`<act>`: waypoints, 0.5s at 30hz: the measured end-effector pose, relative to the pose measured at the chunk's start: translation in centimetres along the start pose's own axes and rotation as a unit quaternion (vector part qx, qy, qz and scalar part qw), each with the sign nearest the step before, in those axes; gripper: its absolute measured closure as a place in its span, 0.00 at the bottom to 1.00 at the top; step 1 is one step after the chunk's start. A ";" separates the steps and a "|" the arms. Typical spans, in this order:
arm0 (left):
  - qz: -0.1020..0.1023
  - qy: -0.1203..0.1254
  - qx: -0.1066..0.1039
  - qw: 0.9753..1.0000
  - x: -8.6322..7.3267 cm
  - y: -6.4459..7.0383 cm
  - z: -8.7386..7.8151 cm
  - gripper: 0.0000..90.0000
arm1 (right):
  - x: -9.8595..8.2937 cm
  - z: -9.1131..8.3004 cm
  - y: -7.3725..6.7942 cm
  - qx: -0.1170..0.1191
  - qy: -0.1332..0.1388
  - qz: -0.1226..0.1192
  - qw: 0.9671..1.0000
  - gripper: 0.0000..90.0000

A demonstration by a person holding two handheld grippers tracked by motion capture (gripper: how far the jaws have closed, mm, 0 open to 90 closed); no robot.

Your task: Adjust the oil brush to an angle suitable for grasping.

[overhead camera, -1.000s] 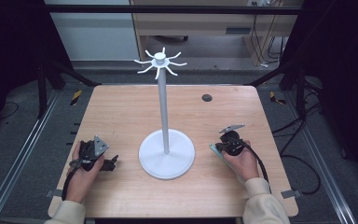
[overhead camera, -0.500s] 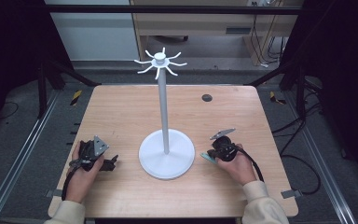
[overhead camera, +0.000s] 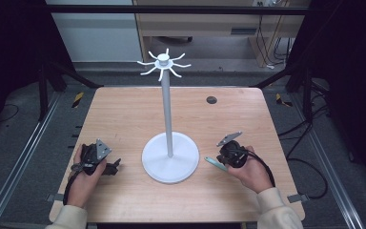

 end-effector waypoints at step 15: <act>-0.001 -0.001 -0.002 1.000 0.0 0.0 0.0 0.03 | -2.0 -1.1 1.1 -0.007 -0.095 -0.036 0.995 0.87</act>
Point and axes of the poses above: each handheld gripper's, and its own axes: z roughly forward along the jaws, x roughly out of its top, y roughly to its right, the point moved 7 cm from there along z, roughly forward along the jaws, and after that the axes turned 8 degrees about z, right-handed, at the moved point
